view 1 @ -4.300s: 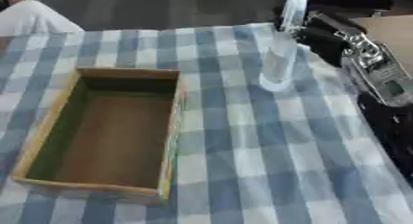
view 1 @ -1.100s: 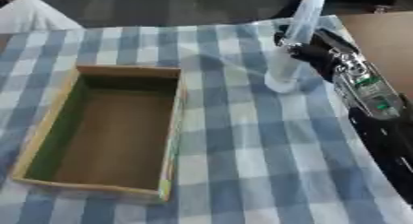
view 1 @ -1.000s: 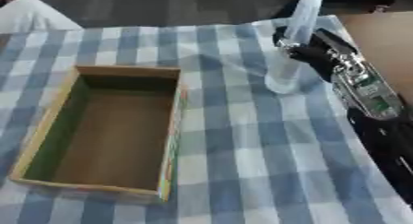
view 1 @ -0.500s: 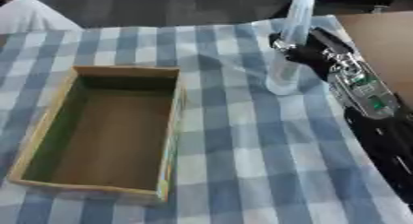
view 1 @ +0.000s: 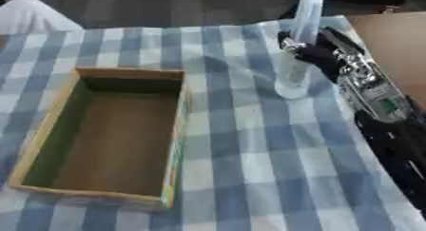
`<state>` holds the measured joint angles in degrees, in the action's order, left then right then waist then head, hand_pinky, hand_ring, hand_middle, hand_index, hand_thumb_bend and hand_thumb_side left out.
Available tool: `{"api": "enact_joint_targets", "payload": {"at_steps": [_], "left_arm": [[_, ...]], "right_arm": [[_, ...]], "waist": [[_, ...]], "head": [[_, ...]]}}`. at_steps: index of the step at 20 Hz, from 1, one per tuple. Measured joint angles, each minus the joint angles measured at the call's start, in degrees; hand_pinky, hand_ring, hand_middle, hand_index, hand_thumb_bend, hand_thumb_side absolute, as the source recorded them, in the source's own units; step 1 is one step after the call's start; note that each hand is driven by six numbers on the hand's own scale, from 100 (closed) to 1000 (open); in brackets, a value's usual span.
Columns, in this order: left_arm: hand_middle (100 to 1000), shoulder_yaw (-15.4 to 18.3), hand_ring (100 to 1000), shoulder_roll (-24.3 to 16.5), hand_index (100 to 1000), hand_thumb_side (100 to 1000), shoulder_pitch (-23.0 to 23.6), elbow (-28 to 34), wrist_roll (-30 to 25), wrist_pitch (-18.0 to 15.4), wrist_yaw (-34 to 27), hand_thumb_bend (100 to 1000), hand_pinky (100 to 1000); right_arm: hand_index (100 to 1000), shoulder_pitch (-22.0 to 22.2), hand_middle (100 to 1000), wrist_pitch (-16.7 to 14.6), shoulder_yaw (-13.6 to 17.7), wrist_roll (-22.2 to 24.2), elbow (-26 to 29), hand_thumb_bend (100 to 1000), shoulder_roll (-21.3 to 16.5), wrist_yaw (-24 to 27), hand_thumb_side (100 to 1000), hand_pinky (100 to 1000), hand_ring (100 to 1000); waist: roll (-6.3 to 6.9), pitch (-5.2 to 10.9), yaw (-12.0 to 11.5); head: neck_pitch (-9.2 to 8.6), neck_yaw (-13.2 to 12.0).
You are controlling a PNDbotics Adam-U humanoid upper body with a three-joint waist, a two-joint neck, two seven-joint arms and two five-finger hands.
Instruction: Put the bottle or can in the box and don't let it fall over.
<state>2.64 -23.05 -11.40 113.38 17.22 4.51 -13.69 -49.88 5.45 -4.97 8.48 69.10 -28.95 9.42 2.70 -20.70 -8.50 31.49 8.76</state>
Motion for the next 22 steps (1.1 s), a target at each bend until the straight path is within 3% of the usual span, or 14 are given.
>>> {"api": "enact_joint_targets", "payload": {"at_steps": [12, 17, 22], "left_arm": [[680, 0.0, 668, 0.0, 686, 728, 0.0, 0.0, 0.0, 0.0, -0.1, 100, 465], [681, 0.0, 669, 0.0, 686, 724, 0.3, 0.0, 0.0, -0.1, -0.1, 100, 466], [682, 0.0, 670, -0.1, 687, 719, 0.8, 0.0, 0.1, -0.1, -0.1, 100, 466]], "right_arm": [[103, -0.4, 508, -0.6, 0.3, -2.3, 3.1, 100, 0.0, 2.2, 431, 1000, 954], [104, -2.6, 503, 0.0, -0.2, -3.5, 8.0, 100, 0.1, 3.9, 454, 1000, 947], [104, -5.4, 501, 2.1, -1.8, -4.5, 10.9, 100, 2.6, 5.2, 464, 1000, 929]], "waist": [[-0.07, 0.76, 0.3], [-0.59, 1.96, 0.7], [-1.11, 3.23, 0.8]], "head": [[0.19, 0.0], [1.23, 0.0], [3.13, 0.0]]}}
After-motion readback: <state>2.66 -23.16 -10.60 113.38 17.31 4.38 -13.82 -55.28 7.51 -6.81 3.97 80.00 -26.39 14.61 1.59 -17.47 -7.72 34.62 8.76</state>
